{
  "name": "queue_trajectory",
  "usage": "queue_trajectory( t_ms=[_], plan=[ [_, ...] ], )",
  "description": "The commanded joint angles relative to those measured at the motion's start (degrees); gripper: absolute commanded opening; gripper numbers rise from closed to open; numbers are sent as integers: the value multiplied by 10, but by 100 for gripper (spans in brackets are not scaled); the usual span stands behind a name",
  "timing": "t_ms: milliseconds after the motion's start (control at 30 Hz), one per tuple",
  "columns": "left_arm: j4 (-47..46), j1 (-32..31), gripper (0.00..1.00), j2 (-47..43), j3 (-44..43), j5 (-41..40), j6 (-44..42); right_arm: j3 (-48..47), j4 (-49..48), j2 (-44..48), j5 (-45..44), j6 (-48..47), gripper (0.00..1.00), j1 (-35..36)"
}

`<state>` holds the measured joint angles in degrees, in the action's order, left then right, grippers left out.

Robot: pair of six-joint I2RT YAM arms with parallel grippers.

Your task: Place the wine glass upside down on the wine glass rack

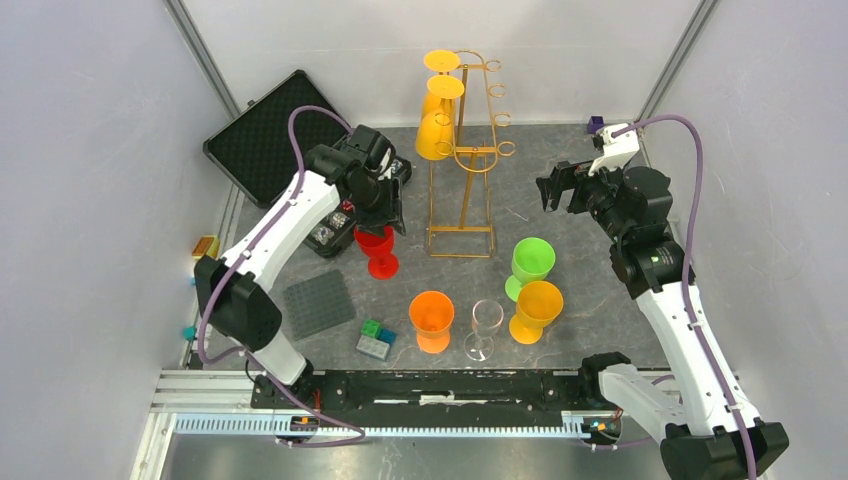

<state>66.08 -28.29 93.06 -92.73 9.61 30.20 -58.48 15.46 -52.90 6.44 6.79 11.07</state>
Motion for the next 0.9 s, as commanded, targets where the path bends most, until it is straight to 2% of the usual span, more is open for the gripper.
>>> queue_trajectory(
  t_ms=[0,333,733,867],
  plan=[
    [13,-8,51,21,-26,-62,-41,-11,-16,2,1,0,98,-3],
    [1,-26,37,56,0,-74,-50,-15,-16,1,-1,-2,98,-3],
    [-5,-26,2,42,10,-73,-51,-15,-18,2,3,3,98,-3],
    [4,-27,2,23,0,-94,-52,-22,-17,2,0,1,98,-3]
  ],
)
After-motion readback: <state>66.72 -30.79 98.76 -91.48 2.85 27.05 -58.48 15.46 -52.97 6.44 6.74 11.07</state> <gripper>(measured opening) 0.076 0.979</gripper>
